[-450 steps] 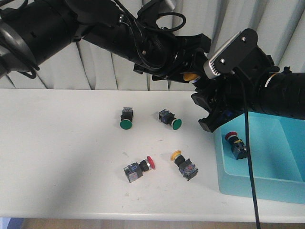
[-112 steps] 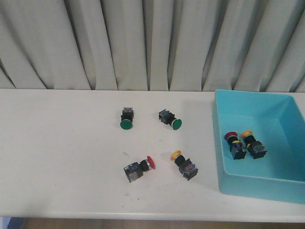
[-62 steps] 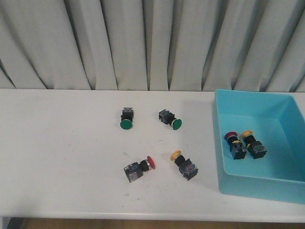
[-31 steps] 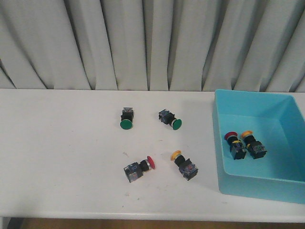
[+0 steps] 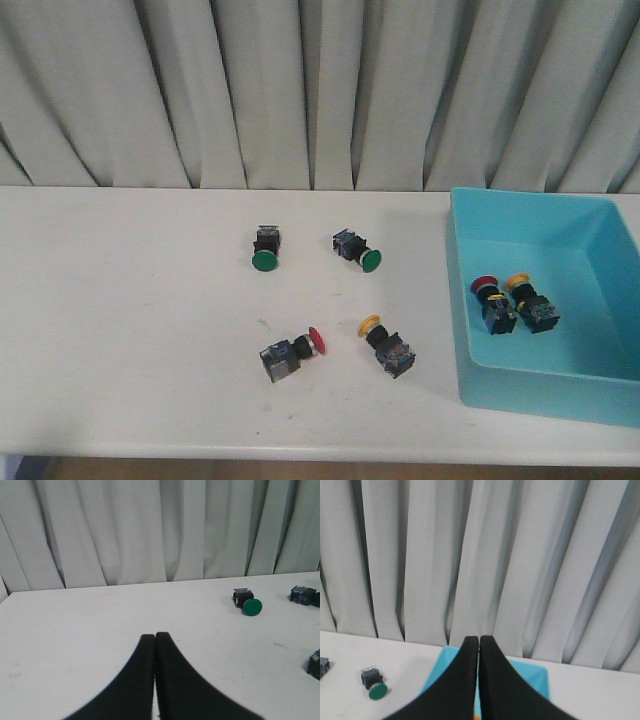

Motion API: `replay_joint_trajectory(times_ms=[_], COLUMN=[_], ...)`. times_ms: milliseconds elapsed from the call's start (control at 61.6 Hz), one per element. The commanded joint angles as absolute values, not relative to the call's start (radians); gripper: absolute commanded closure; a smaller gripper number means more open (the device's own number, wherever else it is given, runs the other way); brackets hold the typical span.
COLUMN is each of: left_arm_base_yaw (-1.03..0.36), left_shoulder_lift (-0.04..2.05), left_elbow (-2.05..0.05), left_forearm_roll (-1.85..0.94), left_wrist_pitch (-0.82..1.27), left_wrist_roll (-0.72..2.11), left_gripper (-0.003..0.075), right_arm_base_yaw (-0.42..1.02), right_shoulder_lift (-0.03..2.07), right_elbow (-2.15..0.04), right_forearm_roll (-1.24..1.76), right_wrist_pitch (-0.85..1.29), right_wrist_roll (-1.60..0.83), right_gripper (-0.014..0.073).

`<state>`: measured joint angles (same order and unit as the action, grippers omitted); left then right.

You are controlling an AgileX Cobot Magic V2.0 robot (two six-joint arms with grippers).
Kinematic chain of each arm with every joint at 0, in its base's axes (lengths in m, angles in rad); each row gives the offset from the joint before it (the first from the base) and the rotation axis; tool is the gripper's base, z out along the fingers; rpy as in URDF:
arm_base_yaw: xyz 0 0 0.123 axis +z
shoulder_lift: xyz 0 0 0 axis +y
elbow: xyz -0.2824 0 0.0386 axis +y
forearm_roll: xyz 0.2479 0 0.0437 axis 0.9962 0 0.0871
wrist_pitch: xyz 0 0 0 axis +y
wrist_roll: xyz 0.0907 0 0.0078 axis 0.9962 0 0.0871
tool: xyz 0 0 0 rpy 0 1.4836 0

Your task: Pick red and yellow buttons and place in box

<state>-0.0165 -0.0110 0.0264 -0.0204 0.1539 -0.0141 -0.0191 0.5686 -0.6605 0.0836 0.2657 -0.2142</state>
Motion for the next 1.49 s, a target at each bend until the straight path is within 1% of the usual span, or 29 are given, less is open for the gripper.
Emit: replay_joint_trajectory(times_ms=[0,97,195,292,406,487,764,1478], left_arm_base_yaw=[-0.018,-0.018,-0.018,-0.018,-0.018,-0.018,-0.018,-0.018], left_shoulder_lift=[-0.026,-0.026,-0.026,-0.026,-0.026,-0.025,-0.024,-0.024], left_elbow=[0.075,0.075,0.075,0.075,0.075,0.075,0.074,0.073], left_forearm_roll=[-0.032,-0.032,-0.032,-0.032,-0.032,-0.032,-0.032,-0.032], left_wrist_pitch=[0.078,0.078,0.078,0.078,0.078,0.078,0.078,0.078], left_wrist_roll=[-0.016,-0.016,-0.016,-0.016,-0.016,-0.016,-0.016,-0.016], left_gripper=[0.0727,0.0727,0.0727,0.0727,0.0727,0.0727,0.0728,0.0728], right_arm_base_yaw=[-0.019,-0.019,-0.018,-0.018,-0.018,-0.018,-0.018,-0.018], right_shoulder_lift=[0.487,0.363,0.235,0.108,-0.002,-0.018,-0.021,-0.02], right_elbow=[-0.557,-0.358,-0.186,-0.057,0.033,0.034,0.037,0.036], right_forearm_roll=[0.073,0.076,0.083,0.083,0.068,0.028,0.0,0.0], right_wrist_pitch=[0.141,0.08,0.066,0.066,0.066,0.096,0.073,0.073], right_wrist_roll=[-0.215,-0.215,-0.214,-0.189,-0.135,-0.107,-0.047,-0.043], right_gripper=[0.0601,0.0601,0.0601,0.0601,0.0601,0.06,0.06,0.06])
